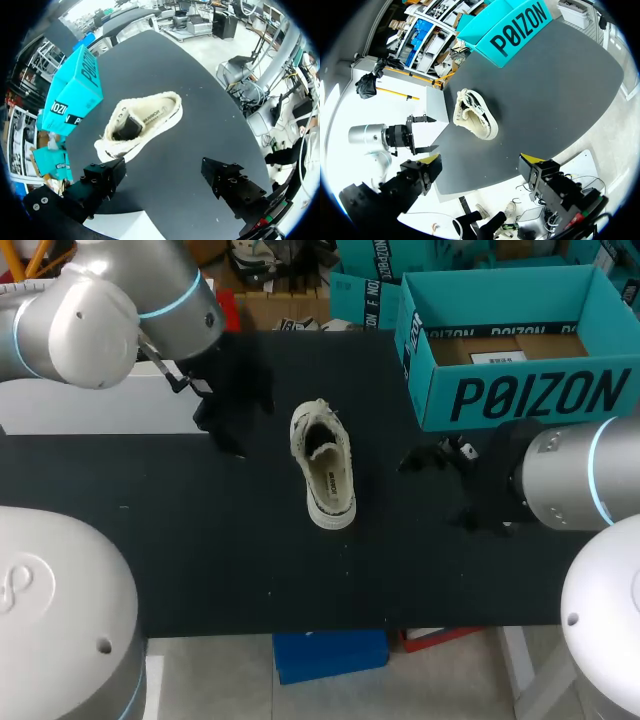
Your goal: Take the shoe out of the shoebox, open the shoe tongue, remove and reinsert the insole, then place the shoe into the shoebox
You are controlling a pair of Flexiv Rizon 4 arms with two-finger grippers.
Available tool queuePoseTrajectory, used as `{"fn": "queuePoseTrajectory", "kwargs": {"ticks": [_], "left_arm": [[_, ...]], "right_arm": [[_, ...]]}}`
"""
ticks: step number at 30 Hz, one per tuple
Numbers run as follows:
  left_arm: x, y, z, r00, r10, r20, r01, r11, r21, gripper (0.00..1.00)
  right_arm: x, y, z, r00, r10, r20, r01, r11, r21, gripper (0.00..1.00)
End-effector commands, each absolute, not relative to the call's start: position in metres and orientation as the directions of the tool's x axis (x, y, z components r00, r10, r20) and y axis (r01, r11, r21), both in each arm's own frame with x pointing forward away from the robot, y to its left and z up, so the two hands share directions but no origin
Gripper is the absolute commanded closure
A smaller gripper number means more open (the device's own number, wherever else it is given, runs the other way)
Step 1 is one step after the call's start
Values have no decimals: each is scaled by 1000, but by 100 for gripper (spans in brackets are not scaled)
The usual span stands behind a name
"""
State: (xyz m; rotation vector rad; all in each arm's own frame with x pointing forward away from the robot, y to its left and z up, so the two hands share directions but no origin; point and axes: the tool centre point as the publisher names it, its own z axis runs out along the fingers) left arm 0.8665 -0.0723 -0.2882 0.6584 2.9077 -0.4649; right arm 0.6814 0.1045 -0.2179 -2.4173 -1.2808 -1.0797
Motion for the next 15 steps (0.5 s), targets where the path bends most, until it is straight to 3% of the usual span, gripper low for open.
{"fn": "queuePoseTrajectory", "kwargs": {"ticks": [1,6,15], "left_arm": [[850,-52,-272,-917,344,-201,385,893,-231,0],[842,-34,-267,-938,272,-216,319,920,-226,0],[829,-7,-258,-956,106,-274,206,905,-372,0]], "right_arm": [[680,109,-221,361,632,686,764,-622,171,0],[680,109,-221,361,632,686,764,-622,171,0],[680,109,-221,361,632,686,764,-622,171,0]]}}
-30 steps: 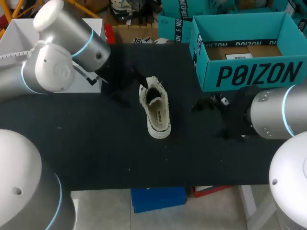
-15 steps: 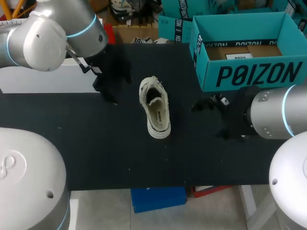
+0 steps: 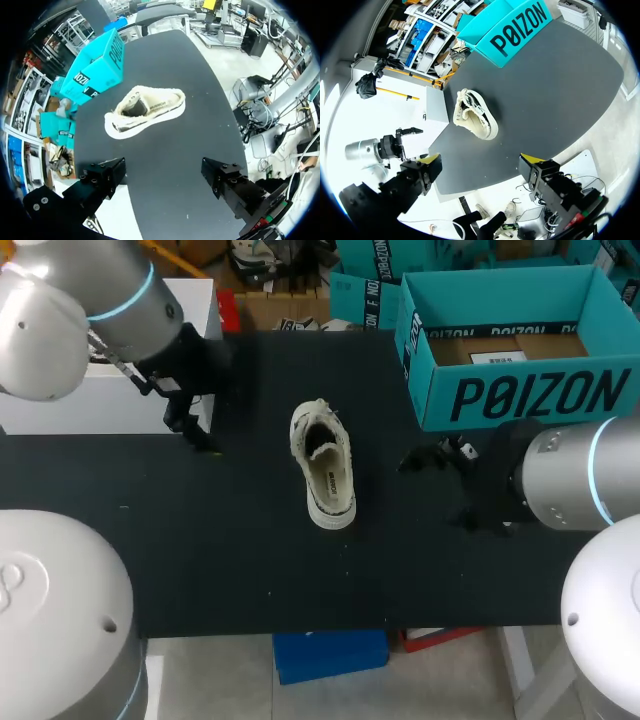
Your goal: Take the shoe out of the shoebox, open the shoe tongue, remove and reinsert the insole, then place the shoe into the shoebox
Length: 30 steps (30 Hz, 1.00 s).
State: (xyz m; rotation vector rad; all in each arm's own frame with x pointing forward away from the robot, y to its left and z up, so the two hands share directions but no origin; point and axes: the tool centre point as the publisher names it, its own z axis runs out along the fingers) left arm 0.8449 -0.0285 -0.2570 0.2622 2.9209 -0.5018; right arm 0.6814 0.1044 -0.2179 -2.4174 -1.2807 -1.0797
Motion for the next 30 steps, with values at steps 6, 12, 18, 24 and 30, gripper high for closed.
{"fn": "queuePoseTrajectory", "kwargs": {"ticks": [6,12,18,24,30], "left_arm": [[822,9,-263,-961,67,-269,173,904,-392,0],[825,15,-265,-951,47,-304,176,894,-412,0],[825,15,-265,-951,47,-304,176,894,-412,0],[825,15,-265,-951,47,-304,176,894,-412,0],[825,15,-265,-951,47,-304,176,894,-412,0]], "right_arm": [[680,109,-221,361,632,686,764,-622,171,0],[680,109,-221,361,632,686,764,-622,171,0],[693,101,-214,352,670,654,795,-582,169,0],[725,97,-197,277,759,589,855,-474,210,0],[749,101,-191,171,852,495,920,-318,230,0]]}}
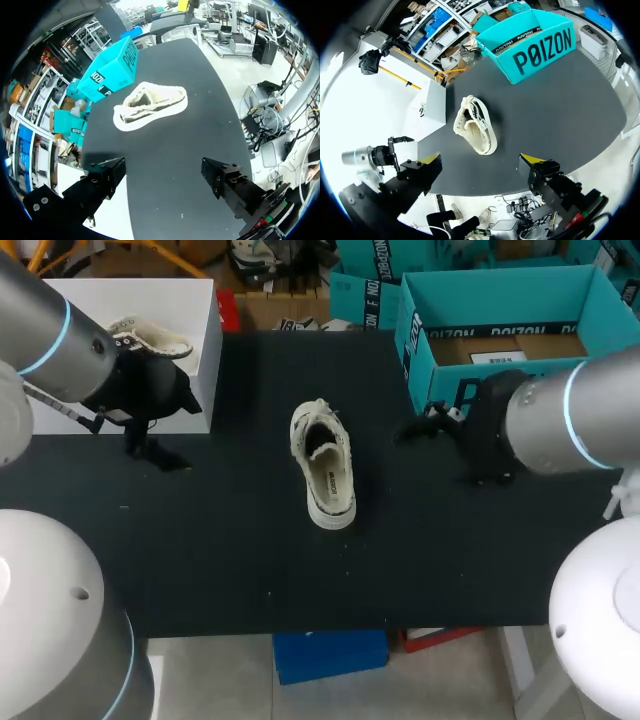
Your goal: Take the shoe out of the shoebox, open the shoe tongue, remove and reinsert the insole, then place the shoe into the shoebox
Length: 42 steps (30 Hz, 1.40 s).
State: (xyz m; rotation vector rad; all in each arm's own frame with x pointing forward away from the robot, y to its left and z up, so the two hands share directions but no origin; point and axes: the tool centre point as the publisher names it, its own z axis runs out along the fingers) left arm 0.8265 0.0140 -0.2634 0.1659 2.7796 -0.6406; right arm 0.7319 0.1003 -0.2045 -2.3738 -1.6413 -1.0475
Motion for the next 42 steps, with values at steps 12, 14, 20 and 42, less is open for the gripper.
{"fn": "queuePoseTrajectory", "kwargs": {"ticks": [12,14,20,42], "left_arm": [[825,15,-265,-951,47,-304,176,894,-412,0],[825,15,-265,-951,47,-304,176,894,-412,0],[825,15,-265,-951,47,-304,176,894,-412,0],[825,15,-265,-951,47,-304,176,894,-412,0]], "right_arm": [[782,115,-182,1,939,344,971,-84,226,0],[789,117,-179,-35,950,312,974,-38,224,0],[808,122,-174,-137,963,233,977,92,194,0],[869,139,-203,-386,922,-35,923,386,-9,0]]}}
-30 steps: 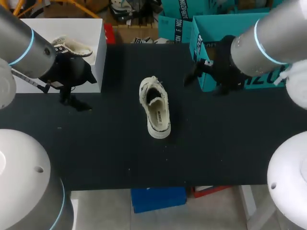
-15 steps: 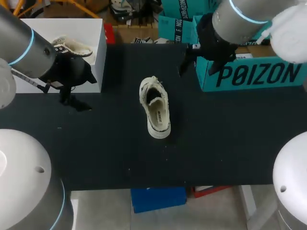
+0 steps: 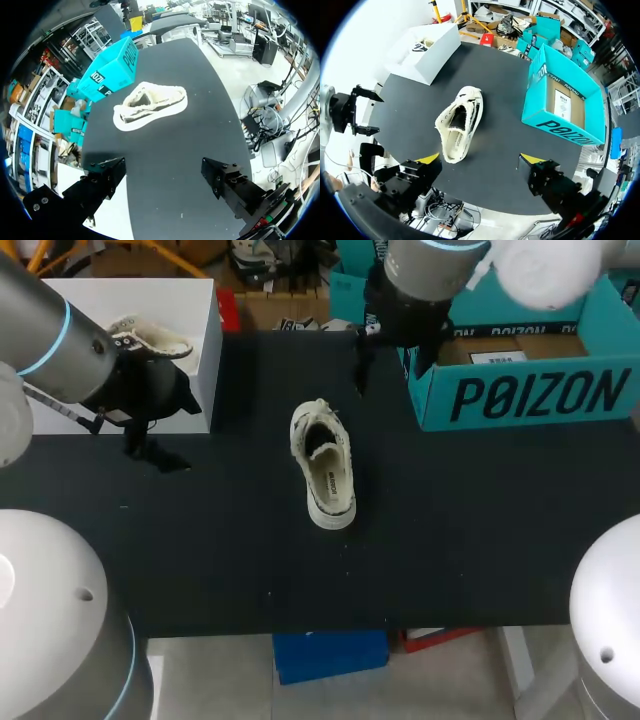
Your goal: Take the shoe out of the shoebox, open the shoe tongue, remove and reinsert the insole, then place the shoe into the shoebox
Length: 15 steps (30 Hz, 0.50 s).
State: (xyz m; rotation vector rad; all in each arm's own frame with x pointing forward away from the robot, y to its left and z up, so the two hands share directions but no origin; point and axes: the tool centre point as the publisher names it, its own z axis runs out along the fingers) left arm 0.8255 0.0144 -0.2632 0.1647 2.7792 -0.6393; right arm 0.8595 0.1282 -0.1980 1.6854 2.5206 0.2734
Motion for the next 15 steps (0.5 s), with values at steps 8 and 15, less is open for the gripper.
{"fn": "queuePoseTrajectory", "kwargs": {"ticks": [8,15], "left_arm": [[825,15,-265,-951,47,-304,176,894,-412,0],[825,15,-265,-951,47,-304,176,894,-412,0]], "right_arm": [[873,139,-211,-385,922,-41,923,383,-41,0],[873,139,-211,-385,922,-41,923,383,-41,0]]}}
